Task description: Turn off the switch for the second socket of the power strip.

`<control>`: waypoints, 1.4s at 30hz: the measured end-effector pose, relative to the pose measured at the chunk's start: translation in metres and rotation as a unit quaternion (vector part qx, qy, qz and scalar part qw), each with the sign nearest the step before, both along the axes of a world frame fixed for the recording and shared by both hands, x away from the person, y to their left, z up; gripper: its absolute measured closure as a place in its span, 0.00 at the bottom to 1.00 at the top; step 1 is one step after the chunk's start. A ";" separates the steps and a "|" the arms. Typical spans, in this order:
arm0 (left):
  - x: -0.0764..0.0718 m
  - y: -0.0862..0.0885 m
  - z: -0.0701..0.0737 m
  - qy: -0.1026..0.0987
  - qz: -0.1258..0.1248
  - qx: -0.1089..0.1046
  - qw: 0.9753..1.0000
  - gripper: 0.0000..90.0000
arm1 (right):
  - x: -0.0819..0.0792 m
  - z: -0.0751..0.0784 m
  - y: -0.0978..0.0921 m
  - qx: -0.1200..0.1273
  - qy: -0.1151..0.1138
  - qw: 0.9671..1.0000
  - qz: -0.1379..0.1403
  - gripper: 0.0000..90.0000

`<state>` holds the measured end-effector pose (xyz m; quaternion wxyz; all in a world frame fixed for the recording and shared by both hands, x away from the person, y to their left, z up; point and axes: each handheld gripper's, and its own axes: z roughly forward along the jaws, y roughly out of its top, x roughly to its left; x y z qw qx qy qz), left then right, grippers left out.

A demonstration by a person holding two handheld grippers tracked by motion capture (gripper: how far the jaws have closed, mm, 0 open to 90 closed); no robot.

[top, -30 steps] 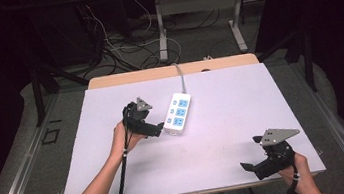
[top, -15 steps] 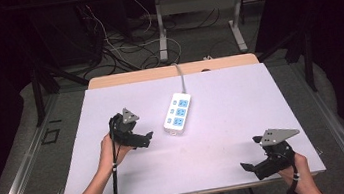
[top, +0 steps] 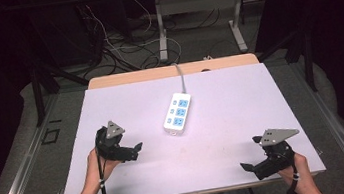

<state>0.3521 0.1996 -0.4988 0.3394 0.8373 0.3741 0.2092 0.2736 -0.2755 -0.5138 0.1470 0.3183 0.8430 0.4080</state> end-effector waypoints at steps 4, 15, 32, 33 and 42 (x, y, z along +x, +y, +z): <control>-0.009 0.007 0.000 -0.004 0.001 -0.006 1.000 0.00 | 0.000 0.000 0.000 0.001 0.001 1.000 -0.001 0.00; -0.037 0.023 -0.002 -0.016 -0.002 -0.012 1.000 0.00 | 0.000 0.000 0.000 0.000 0.002 1.000 0.000 0.00; -0.064 0.033 -0.005 -0.026 -0.010 -0.015 0.999 0.00 | 0.000 -0.001 0.001 0.001 -0.001 1.000 -0.001 0.00; -0.066 0.033 -0.005 -0.026 -0.010 -0.017 0.999 0.00 | 0.000 -0.001 0.001 -0.001 -0.001 1.000 -0.001 0.00; -0.078 0.036 -0.008 -0.036 -0.016 -0.012 0.999 0.00 | 0.001 -0.001 0.001 -0.001 -0.001 1.000 -0.004 0.00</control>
